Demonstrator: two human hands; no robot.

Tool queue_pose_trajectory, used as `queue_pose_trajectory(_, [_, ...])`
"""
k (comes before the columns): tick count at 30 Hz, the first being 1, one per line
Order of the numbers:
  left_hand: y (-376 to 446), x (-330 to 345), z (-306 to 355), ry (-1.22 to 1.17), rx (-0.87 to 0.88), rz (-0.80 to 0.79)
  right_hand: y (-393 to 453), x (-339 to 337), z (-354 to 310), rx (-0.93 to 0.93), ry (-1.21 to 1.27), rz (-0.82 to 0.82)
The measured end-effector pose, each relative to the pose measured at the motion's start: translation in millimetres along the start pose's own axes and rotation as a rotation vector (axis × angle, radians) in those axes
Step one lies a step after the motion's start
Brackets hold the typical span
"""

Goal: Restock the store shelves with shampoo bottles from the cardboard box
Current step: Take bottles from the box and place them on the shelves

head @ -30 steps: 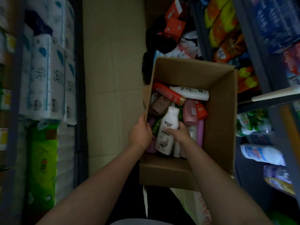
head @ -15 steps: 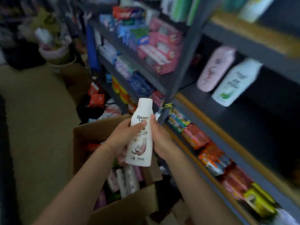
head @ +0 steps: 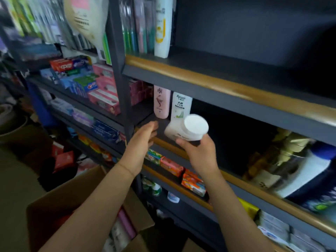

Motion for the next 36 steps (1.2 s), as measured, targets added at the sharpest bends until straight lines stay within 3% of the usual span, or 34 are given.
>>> queue_pose_trajectory(2, [7.6,1.1,-25.7,0.152,-0.091,-0.007,9.6,-13.3,5.9,-0.080,-0.074,0.045])
queue_pose_trajectory(4, [16.6,16.0,-34.6,0.349,-0.076,-0.118,18.6,-20.1,9.6,-0.105,-0.141,0.039])
queue_pose_trajectory(11, [42.7,24.3,-60.8,0.984,-0.063,-0.405,54.0,-33.6,51.7,0.267,-0.057,0.028])
queue_pose_trajectory(14, [40.4,17.5,-61.9,1.100,0.000,-0.398,65.9,-31.2,66.9,0.345,0.047,0.067])
queue_pose_trajectory(20, [39.6,19.2,-55.9,1.107,-0.002,-0.362,89.0,-6.5,75.6,0.353,0.023,0.087])
queue_pose_trajectory(25, [40.3,17.9,-57.1,1.048,-0.003,-0.335,111.3,4.2,70.0,0.294,-0.343,0.047])
queue_pose_trajectory(36, [46.4,21.4,-61.3,1.023,0.005,-0.326,139.5,30.6,73.8,0.277,-0.286,0.063])
Point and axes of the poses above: each hand's wrist, its own y-axis towards the middle knuckle, its own x-axis out of the palm, z = x × y, the point moved 8 cm from there along y, towards the middle knuckle, and after that the axes turned 6 degrees about x, right-handed, at the moved point
